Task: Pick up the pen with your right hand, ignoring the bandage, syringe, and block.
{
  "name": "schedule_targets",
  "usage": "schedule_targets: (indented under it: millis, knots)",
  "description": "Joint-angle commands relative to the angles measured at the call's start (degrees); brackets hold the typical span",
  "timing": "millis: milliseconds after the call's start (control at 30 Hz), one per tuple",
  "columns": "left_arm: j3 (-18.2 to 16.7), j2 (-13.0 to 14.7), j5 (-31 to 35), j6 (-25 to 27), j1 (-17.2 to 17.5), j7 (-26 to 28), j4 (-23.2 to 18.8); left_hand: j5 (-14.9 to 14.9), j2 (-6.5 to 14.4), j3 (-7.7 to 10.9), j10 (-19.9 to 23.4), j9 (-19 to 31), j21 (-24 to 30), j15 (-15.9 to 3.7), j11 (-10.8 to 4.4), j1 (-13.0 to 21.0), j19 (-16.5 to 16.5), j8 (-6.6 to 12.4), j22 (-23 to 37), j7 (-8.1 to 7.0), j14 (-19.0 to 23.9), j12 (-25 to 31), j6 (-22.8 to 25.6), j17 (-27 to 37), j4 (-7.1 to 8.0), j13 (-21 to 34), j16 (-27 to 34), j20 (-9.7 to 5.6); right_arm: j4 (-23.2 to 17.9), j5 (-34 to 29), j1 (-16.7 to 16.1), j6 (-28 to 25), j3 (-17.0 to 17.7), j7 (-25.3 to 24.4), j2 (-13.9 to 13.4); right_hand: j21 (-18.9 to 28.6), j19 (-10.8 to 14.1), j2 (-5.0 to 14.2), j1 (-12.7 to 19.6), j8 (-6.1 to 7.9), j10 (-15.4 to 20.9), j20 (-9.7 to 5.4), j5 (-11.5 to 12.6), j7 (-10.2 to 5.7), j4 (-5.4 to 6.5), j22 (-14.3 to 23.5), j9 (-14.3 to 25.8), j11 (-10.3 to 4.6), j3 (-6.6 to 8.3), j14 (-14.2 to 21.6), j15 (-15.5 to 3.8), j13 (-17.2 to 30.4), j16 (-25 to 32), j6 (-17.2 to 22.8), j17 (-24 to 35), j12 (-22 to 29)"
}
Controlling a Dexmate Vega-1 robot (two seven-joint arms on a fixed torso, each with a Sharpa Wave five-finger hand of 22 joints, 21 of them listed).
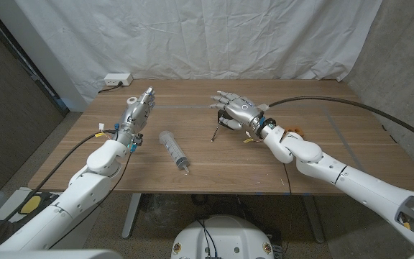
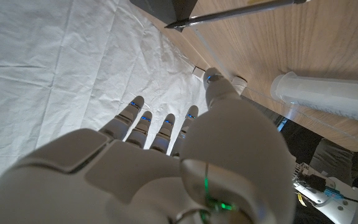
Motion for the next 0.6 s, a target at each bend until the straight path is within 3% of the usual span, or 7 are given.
schedule_targets:
  millis: [33,600]
  knots:
    - [-0.4,0.6,0.1,1.0,0.7,0.7,-1.5,-0.3,0.0,-0.45,0.2,0.1,0.2,0.03,-0.13,0.7,-0.2,-0.29,0.3,0.03,0.2,0.0,0.2,0.1,-0.03,0.1,-0.2,-2.50,2.5,-2.5,0.3,-0.9,-1.9,-4.4,1.0,0.0,0.0,-0.27,0.0,0.00,0.0,-4.01,0.3,0.23,0.21,0.3,0.2,0.28,-0.22,-0.2,-0.74,0.1,0.3,0.2,0.2,0.2]
    - [-0.2,1.0,0.5,2.2,0.1,0.7,-2.4,-0.3,0.2,-0.65,0.2,0.1,0.2,0.04,-0.17,0.7,-0.3,-0.33,0.3,0.05,0.2,-0.1,0.2,0.1,0.01,0.1,-0.2,-2.44,7.8,-4.0,1.6,-2.5,-4.4,-10.0,2.1,0.1,0.3,-0.28,-0.7,0.05,-0.3,-3.90,0.6,0.24,0.73,0.3,0.1,0.89,-0.88,-0.1,-0.73,0.1,0.5,0.9,0.4,0.4]
